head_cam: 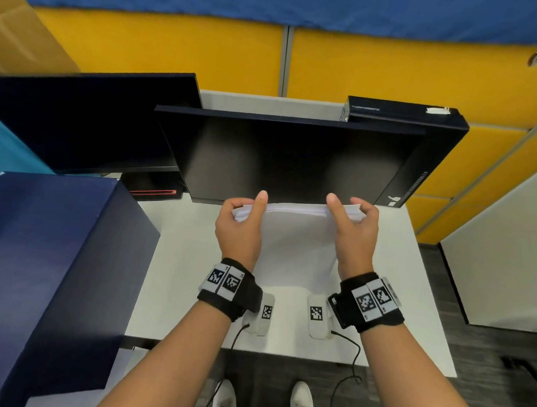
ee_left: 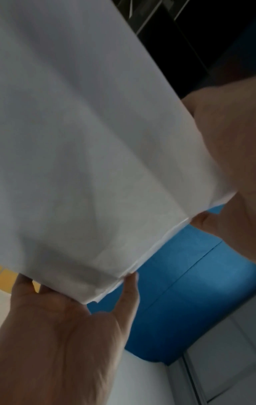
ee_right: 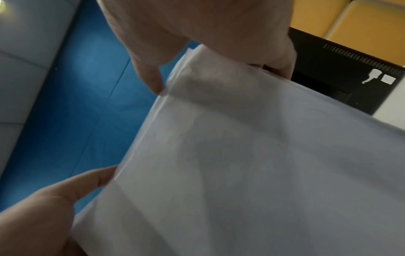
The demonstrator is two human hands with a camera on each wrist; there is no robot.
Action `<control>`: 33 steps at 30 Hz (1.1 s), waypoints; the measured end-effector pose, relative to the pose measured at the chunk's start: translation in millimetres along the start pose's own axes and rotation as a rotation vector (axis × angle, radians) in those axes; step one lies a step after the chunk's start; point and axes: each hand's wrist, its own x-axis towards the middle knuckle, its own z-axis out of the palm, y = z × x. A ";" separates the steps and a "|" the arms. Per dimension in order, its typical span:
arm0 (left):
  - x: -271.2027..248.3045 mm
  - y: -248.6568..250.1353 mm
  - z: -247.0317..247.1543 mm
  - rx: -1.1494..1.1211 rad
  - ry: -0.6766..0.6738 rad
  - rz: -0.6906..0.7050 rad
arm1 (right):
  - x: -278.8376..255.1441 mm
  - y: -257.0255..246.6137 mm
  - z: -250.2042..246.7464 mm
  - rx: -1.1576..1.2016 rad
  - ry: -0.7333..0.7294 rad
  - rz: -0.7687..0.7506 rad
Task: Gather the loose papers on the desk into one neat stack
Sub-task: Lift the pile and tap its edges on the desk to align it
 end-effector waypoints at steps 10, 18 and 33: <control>26.3 -29.7 -31.5 0.168 -0.383 0.062 | 25.8 15.7 -27.1 -0.098 -0.318 -0.109; 32.4 -35.2 -28.0 0.343 -0.374 0.024 | 24.1 35.6 -29.6 -0.133 -0.326 -0.047; 24.8 -48.5 -36.5 0.325 -0.346 0.203 | -4.4 29.7 -34.0 -0.238 -0.294 -0.192</control>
